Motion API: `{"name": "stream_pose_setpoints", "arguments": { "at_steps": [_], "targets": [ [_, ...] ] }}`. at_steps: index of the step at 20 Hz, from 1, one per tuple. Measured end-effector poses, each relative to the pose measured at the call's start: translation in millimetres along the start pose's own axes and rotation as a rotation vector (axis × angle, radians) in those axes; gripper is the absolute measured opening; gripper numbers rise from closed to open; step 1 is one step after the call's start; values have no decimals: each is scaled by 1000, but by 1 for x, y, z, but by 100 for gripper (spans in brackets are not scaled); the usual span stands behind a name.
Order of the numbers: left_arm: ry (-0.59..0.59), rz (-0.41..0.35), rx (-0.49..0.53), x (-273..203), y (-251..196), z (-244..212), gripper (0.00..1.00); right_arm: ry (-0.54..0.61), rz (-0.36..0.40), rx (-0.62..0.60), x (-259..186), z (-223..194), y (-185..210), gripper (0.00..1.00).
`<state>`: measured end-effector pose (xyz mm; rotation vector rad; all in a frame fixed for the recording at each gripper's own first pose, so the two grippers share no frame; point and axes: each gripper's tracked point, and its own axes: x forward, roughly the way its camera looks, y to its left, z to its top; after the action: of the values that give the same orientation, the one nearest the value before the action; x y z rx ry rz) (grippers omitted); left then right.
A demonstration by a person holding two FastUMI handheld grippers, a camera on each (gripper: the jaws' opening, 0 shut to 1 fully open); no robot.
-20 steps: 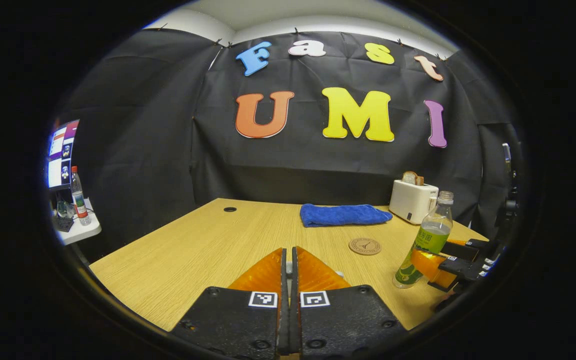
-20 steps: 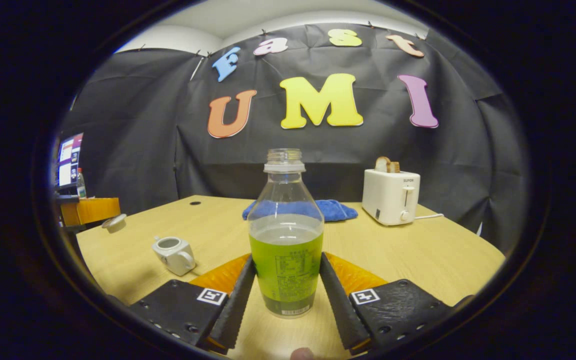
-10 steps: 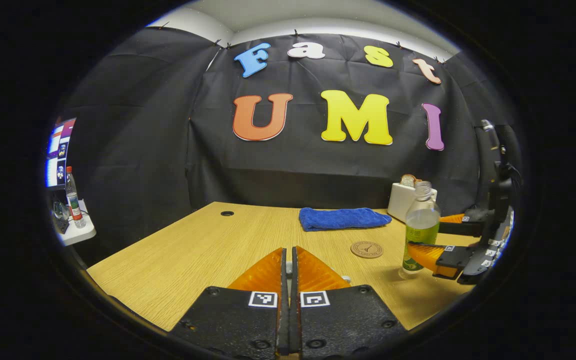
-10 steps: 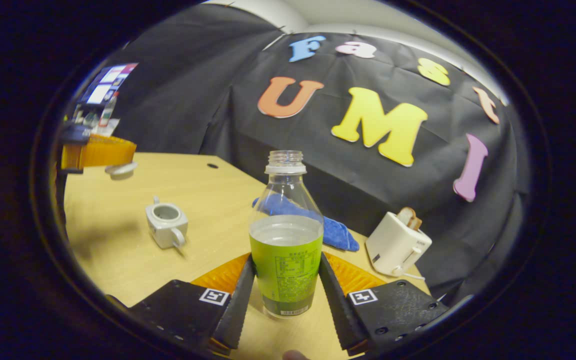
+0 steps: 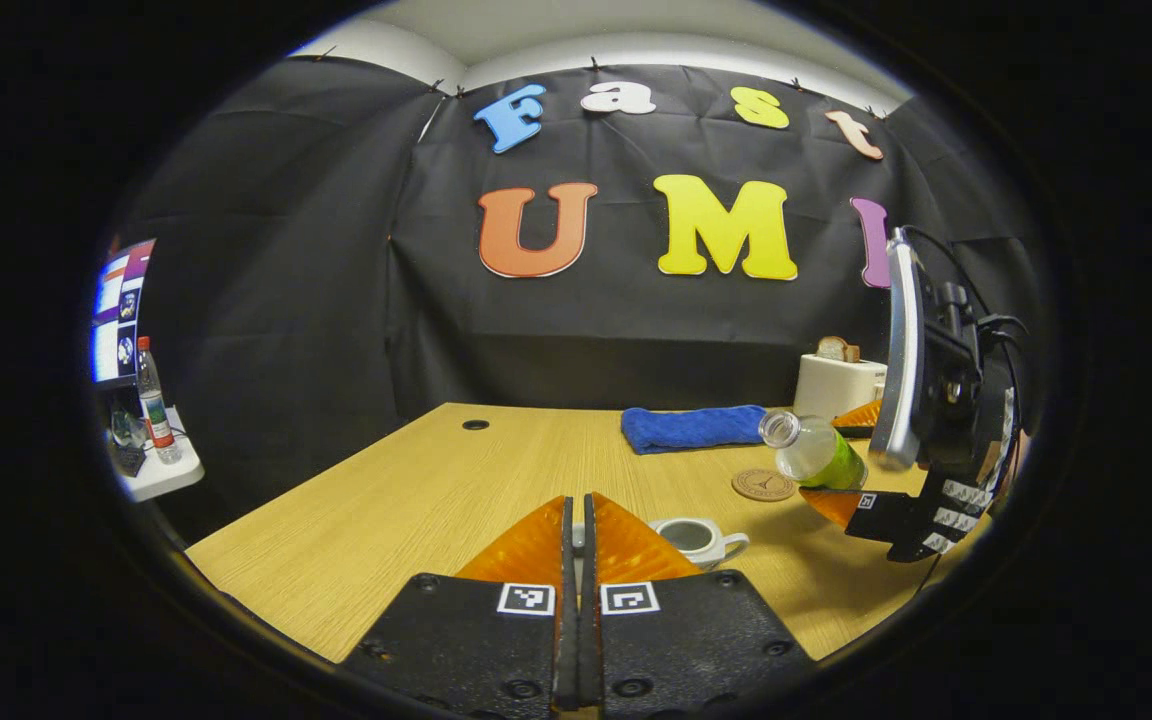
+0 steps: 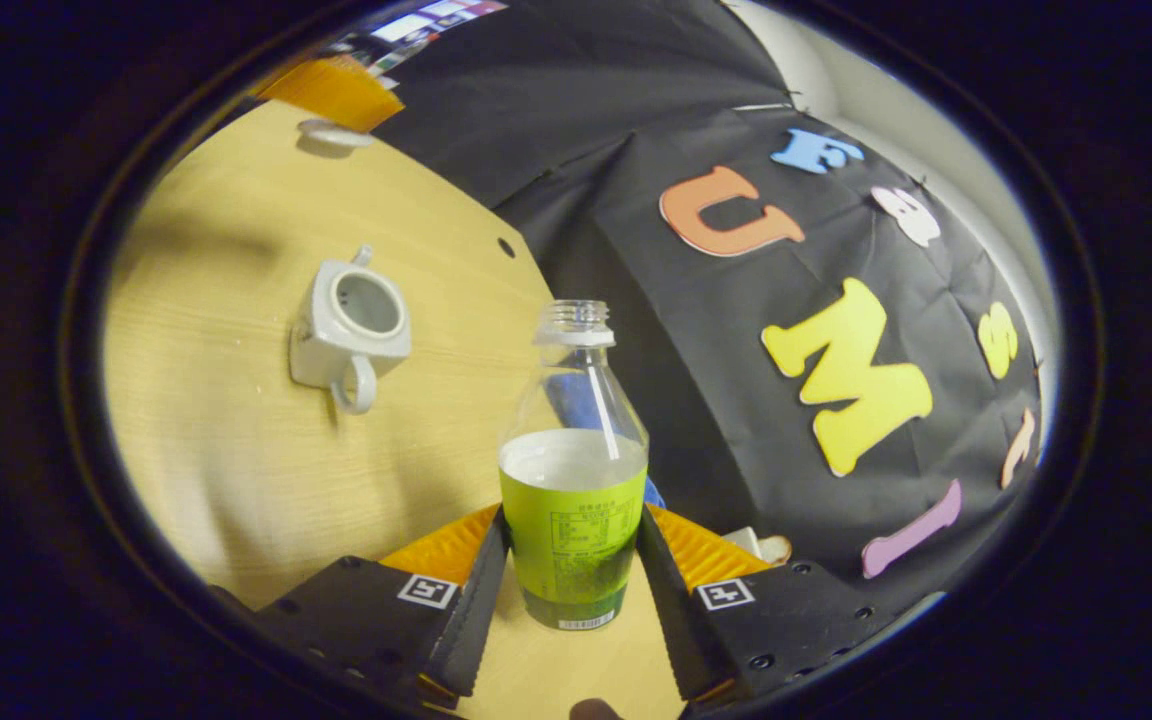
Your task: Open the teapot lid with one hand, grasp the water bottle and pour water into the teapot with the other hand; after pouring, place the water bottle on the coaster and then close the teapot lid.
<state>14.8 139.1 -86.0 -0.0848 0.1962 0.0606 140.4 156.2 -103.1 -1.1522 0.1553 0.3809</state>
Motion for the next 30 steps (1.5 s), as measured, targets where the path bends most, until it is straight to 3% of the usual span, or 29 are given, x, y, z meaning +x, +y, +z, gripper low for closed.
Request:
{"name": "stream_pose_setpoints", "arguments": {
  "at_steps": [13,20,30],
  "targets": [
    [-22,18,5,-3,18,5,2,-63,-120,-511,11,35,-2,72],
    [-44,39,0,-7,27,12,2,-87,-197,-713,9,51,-9,71],
    [-41,56,7,-8,33,11,2,-105,-218,-873,2,65,-11,71]
  ]
}}
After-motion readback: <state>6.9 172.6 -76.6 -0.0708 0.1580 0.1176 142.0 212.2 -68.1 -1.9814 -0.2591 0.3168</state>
